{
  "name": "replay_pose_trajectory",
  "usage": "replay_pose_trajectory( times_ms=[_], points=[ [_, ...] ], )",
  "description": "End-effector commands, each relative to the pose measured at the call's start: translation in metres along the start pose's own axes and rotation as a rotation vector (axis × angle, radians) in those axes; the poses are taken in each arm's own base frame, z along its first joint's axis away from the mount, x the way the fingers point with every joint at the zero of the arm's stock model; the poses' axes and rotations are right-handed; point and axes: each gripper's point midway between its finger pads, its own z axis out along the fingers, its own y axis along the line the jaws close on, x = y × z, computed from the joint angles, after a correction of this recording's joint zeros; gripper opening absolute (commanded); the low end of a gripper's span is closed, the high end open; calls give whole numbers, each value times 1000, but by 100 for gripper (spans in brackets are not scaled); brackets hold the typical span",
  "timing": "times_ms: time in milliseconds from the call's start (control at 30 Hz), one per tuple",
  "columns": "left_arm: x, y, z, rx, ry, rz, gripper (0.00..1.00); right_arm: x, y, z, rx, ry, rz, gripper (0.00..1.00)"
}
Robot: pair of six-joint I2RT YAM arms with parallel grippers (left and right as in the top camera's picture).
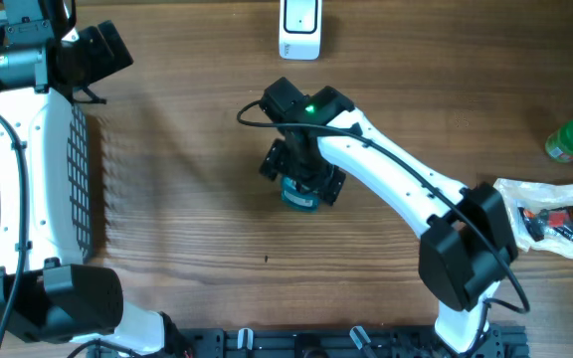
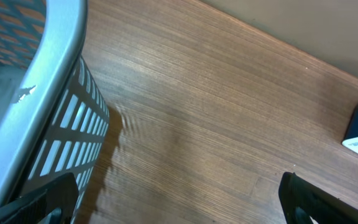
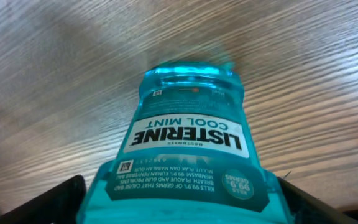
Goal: Scan the item barcode
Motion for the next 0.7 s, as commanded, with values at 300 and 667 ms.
replay_pose_trajectory(
  times_ms=[300, 667],
  points=[
    [4, 5, 4, -19, 19, -3, 100, 2, -9, 12, 60, 19, -19, 80],
    [4, 5, 4, -19, 18, -2, 100, 6, -17, 11, 93, 32, -12, 78]
  ],
)
